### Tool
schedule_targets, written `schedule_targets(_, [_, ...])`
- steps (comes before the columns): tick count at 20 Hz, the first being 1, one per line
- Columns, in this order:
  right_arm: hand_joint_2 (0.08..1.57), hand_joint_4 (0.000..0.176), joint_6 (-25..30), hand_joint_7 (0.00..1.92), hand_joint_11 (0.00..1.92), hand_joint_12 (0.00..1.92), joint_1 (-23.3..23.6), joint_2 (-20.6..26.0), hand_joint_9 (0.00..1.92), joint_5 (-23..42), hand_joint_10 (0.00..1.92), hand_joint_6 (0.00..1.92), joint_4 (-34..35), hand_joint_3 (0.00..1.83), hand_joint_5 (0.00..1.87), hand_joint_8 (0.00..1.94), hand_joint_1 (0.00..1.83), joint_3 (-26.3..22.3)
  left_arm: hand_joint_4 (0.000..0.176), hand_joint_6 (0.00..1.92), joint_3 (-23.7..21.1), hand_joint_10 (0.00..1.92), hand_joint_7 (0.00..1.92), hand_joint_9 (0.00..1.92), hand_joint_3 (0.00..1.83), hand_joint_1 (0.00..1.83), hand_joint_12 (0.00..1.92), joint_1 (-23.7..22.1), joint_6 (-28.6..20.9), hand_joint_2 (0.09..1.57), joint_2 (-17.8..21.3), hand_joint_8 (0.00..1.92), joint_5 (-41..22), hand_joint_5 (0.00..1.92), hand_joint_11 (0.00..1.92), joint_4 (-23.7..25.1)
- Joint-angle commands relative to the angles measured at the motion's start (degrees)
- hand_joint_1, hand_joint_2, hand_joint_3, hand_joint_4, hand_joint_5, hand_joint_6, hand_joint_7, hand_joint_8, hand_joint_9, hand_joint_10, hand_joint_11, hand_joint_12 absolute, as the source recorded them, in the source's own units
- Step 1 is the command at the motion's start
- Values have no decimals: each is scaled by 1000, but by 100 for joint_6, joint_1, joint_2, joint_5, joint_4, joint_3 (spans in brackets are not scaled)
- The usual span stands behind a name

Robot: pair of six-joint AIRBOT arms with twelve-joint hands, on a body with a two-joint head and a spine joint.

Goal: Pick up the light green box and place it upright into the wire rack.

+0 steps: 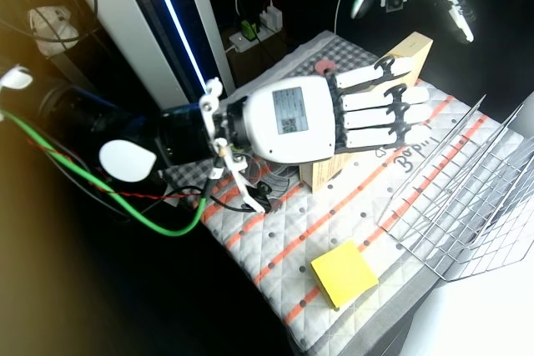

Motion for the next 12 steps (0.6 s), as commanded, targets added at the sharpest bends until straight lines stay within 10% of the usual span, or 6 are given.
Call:
schedule_targets(1, [795,176,23,0,0,922,110,-1,59,571,10,0,241,2,0,0,761,31,176,0,23,0,0,0,4,688,0,-76,-33,729,-22,0,-668,0,0,8])
schedule_targets(10, [800,176,94,254,81,1124,-7,-269,386,293,14,9,243,1,153,3,794,170,176,0,15,0,0,0,11,706,0,-77,-34,752,-23,0,-685,0,0,8])
schedule_targets(12, [805,125,181,324,48,1153,-97,-338,423,236,15,12,248,0,286,8,814,253,176,0,15,0,0,0,5,717,0,-76,-34,739,-24,0,-687,0,0,4])
